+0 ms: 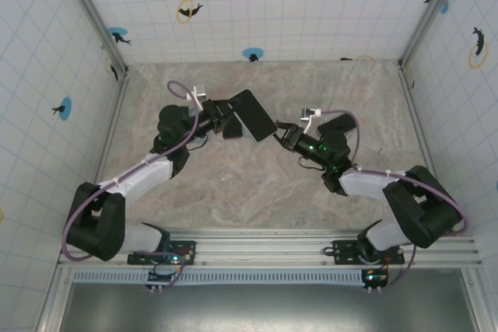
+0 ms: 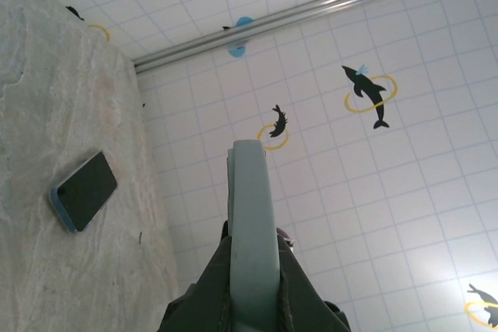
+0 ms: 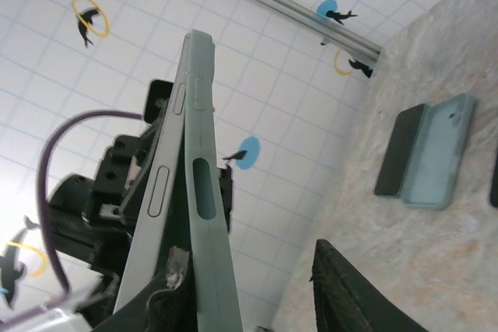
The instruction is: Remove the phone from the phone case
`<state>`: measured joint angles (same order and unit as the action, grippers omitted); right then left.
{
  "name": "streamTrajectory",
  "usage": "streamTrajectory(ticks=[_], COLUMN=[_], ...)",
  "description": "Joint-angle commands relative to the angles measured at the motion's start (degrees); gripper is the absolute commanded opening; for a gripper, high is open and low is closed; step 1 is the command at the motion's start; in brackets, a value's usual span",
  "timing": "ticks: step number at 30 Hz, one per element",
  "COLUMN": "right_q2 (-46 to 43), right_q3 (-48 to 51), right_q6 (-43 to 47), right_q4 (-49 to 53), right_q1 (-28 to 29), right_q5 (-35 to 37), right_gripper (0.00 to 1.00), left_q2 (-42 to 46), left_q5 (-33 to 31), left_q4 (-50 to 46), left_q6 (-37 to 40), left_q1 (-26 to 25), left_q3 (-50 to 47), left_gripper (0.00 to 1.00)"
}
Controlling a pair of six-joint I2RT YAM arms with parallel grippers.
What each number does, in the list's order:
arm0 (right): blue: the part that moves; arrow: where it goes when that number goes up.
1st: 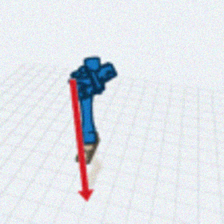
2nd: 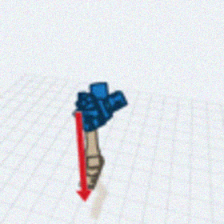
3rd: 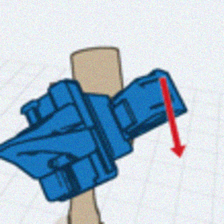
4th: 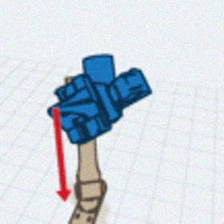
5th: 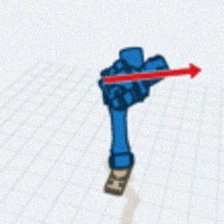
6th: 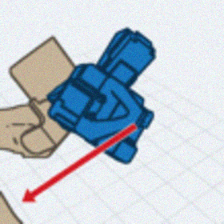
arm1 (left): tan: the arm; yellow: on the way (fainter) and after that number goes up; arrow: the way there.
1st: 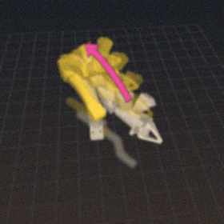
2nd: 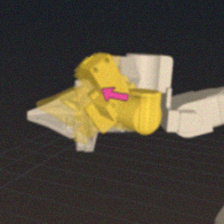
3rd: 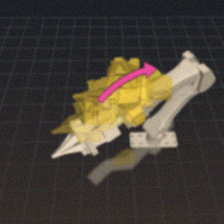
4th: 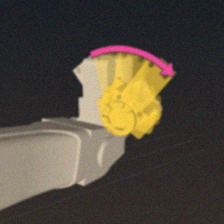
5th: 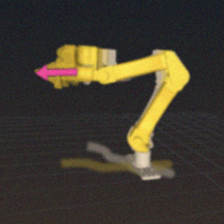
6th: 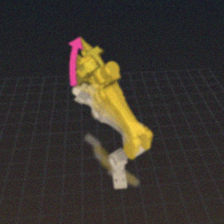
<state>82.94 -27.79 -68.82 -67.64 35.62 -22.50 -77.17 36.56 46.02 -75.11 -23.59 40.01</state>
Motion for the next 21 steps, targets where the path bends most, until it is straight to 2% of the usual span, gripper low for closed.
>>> streamTrajectory(ticks=[1, 3, 6, 8, 10, 19, 21], right_q2=[1.3, 2.4, 3.8, 4.2, 4.3, 3.7, 3.7], right_q3=[-3.1, -3.2, -3.6, -3.4, -3.0, -1.6, -1.4], right_q6=[-5.5, -7.7, -8.7, -9.2, -9.4, -9.7, -10.1], right_q4=[-12.3, -14.8, -17.0, -17.9, -18.2, -17.0, -16.8], right_q1=[1.2, 1.1, 0.9, 0.9, 0.9, 0.4, 0.2], right_q5=[0.0, -0.1, -1.5, -1.6, -1.3, 0.0, 2.4], right_gripper=[0.31, 0.25, 0.18, 0.07, 0.01, 0.0, 0.0], left_q2=[-1.5, -1.3, -1.6, -1.9, -2.1, -2.7, -2.3], left_q5=[-2.9, -3.9, -4.2, -4.3, -4.7, -4.4, -5.0], left_q4=[1.0, -0.8, -3.1, -3.4, -4.2, -4.8, -6.2], left_q6=[0.5, 1.3, 2.9, 3.0, 3.1, 2.5, 3.2], left_q1=[-0.4, -0.4, -0.4, -0.4, -0.4, -0.2, -0.2], left_q3=[0.0, 0.2, 1.3, 1.6, 1.7, 2.3, 2.3], left_gripper=[0.0, 0.06, 0.06, 0.11, 0.13, 0.35, 0.41])
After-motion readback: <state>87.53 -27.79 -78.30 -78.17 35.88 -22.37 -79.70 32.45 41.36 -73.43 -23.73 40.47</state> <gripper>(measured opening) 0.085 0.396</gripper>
